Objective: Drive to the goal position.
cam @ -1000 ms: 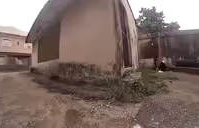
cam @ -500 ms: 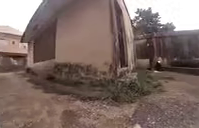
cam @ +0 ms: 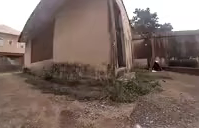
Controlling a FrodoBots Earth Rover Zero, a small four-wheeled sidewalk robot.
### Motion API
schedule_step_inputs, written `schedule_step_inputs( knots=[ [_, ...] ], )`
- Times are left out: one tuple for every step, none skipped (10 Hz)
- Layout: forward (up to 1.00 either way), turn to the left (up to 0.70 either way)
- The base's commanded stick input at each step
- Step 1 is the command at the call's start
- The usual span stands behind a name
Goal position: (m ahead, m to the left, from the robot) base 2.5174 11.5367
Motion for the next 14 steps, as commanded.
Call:
schedule_step_inputs(
  knots=[
    [0.0,0.0],
    [0.0,0.0],
    [0.0,0.45],
    [0.0,0.45],
    [0.0,0.45],
    [0.0,0.45],
    [0.0,0.45],
    [0.0,0.45],
    [0.0,0.45],
    [0.0,0.45],
    [0.0,0.45],
    [0.0,0.45],
    [0.0,0.45],
    [0.0,0.45]
  ],
)
